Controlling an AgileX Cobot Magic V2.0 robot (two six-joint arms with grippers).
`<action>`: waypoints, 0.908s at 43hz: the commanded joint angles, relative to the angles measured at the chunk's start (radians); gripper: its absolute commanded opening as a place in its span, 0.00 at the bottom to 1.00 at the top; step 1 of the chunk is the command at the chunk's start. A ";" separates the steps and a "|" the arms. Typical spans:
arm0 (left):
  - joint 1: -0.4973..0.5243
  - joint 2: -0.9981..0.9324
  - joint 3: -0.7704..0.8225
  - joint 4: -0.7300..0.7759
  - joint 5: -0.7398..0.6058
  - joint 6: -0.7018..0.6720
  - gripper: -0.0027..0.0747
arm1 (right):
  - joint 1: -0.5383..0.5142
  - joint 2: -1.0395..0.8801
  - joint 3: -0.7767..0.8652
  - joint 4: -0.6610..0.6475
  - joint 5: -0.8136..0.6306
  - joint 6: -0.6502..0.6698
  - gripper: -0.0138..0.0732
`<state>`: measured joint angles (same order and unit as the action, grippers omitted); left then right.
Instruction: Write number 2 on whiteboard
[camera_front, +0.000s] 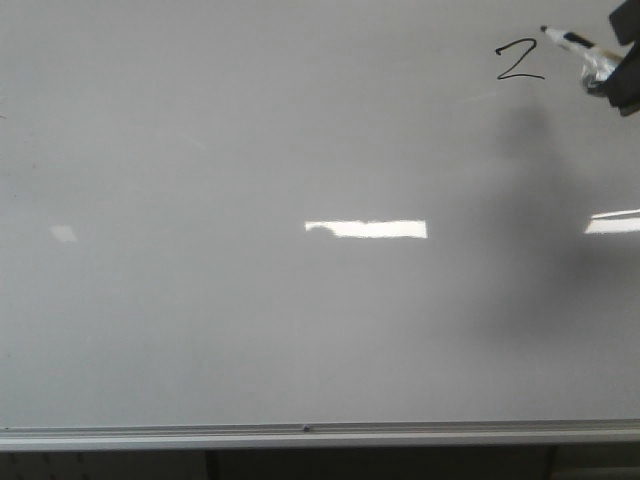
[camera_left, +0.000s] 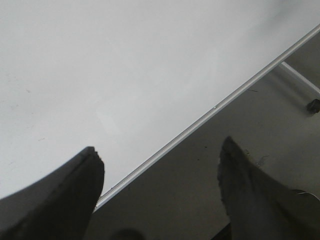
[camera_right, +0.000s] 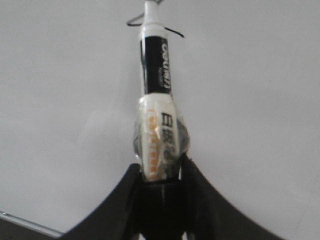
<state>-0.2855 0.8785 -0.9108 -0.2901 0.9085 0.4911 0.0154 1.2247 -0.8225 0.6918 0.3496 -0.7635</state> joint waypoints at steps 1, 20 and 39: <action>0.003 -0.004 -0.028 -0.029 -0.066 -0.004 0.65 | 0.023 -0.093 -0.032 0.008 0.070 -0.047 0.07; -0.252 0.034 -0.028 -0.157 -0.069 0.232 0.65 | 0.367 -0.208 -0.032 0.008 0.512 -0.367 0.07; -0.576 0.253 -0.134 -0.153 -0.109 0.267 0.65 | 0.481 -0.208 -0.032 0.008 0.594 -0.368 0.07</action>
<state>-0.8213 1.1050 -0.9914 -0.4093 0.8542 0.7555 0.4964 1.0357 -0.8225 0.6735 0.9580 -1.1174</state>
